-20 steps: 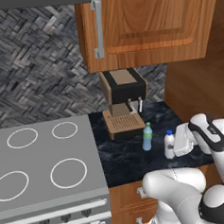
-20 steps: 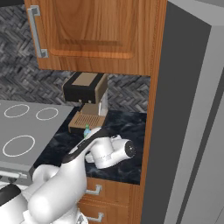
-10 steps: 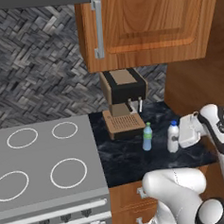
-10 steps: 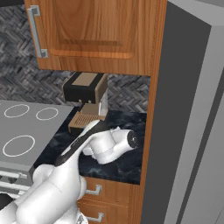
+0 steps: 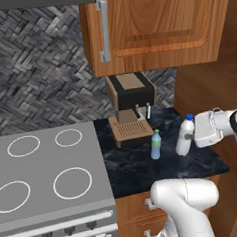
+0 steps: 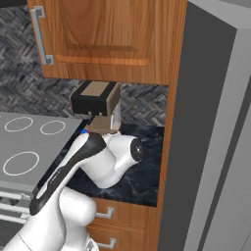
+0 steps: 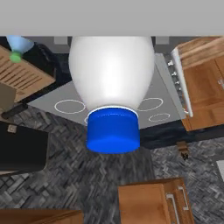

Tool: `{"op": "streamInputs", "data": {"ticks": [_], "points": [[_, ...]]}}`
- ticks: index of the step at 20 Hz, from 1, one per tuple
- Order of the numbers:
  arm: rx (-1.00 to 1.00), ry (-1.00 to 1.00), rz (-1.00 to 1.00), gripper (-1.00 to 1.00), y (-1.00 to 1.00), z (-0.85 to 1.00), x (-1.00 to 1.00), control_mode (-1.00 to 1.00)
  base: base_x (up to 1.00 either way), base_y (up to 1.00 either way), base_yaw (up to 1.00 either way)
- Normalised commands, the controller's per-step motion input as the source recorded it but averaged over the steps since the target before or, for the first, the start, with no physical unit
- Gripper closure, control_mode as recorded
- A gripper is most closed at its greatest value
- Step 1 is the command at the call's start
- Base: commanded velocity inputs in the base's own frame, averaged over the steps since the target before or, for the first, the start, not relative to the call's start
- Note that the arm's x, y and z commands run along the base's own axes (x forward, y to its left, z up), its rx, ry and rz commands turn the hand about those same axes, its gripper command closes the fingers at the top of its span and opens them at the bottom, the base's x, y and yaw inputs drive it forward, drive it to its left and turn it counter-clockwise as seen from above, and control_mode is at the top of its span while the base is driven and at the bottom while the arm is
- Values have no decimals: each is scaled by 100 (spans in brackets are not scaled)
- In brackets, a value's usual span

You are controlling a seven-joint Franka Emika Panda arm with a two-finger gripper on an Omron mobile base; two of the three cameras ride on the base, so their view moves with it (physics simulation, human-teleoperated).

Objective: Take the bottled waters from the counter and place them in the freezer to freeze. Close the freezer door after placing the bottles.

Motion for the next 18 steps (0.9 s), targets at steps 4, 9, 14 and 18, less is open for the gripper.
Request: {"op": "streamInputs", "data": {"ticks": [4,9,14,18], "points": [[5,0,-1,100,41,100,-54,-100,0,0,0],[-9,1,0,100,11,94,-16,-100,0,0,0],[-24,2,0,100,0,58,-12,-100,0,0,0],[-20,1,-3,100,0,23,-34,-100,0,0,0]]}}
